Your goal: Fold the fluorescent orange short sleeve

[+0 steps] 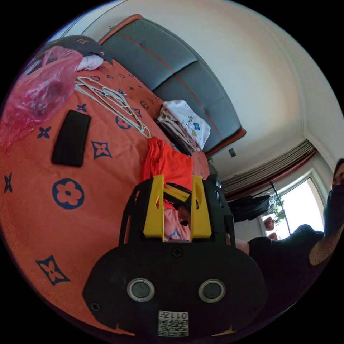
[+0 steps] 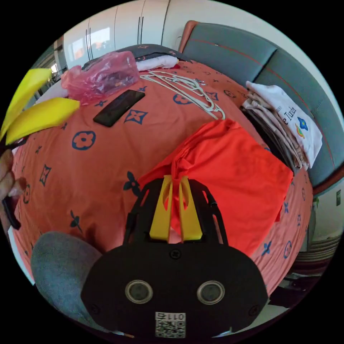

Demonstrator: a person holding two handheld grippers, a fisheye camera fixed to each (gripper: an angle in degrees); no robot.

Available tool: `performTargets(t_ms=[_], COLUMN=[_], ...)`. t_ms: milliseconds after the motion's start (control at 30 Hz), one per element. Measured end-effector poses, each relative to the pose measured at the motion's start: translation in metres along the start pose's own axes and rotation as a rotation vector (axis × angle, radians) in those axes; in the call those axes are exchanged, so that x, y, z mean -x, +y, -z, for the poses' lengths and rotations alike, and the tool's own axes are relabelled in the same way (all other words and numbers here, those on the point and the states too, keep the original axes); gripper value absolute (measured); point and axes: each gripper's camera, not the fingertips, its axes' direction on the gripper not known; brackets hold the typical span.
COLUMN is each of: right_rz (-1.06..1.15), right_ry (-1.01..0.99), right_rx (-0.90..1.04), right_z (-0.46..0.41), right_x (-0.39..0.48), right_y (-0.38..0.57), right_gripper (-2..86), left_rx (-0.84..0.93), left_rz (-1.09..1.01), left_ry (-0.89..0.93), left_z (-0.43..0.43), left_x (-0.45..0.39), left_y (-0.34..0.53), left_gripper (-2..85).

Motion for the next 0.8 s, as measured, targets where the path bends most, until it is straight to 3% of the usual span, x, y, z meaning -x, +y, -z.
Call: performTargets(t_ms=[100, 167, 233, 367, 433, 533, 700, 800], right_rz=[-0.051, -0.115, -0.232, -0.440, -0.521, -0.595, -0.706, -0.718], right_ry=[-0.125, -0.203, -0.235, -0.265, -0.496, -0.649, -0.973, -1.036], right_rx=[0.017, -0.019, -0.093, -0.186, -0.168, -0.136, -0.100, -0.066], right_z=[0.014, 0.028, 0.049, 0.067, 0.060, 0.038, -0.018, -0.042], right_x=[-0.028, -0.054, -0.099, -0.192, -0.262, -0.329, -0.406, -0.435], right_y=[0.015, 0.036, 0.071, 0.112, 0.116, 0.110, 0.101, 0.097], right_gripper=[14.8, 16.0, 13.7, 13.3, 14.1, 15.3, 19.6, 20.9], left_rx=[0.027, 0.070, 0.224, 0.400, 0.493, 0.567, 0.544, 0.515], left_rz=[-0.010, -0.022, -0.139, -0.487, -0.656, -0.772, -0.787, -0.712], left_ry=[0.019, 0.037, 0.035, -0.167, -0.307, -0.481, -0.463, -0.390], left_z=[-0.027, -0.045, -0.083, -0.152, -0.206, -0.256, -0.281, -0.286], left_x=[-0.006, -0.011, -0.036, -0.104, -0.141, -0.169, -0.180, -0.166], left_y=[-0.002, -0.003, -0.002, 0.016, 0.039, 0.065, 0.087, 0.077], left_gripper=[11.1, 11.5, 12.5, 15.1, 17.1, 18.2, 16.8, 15.4])
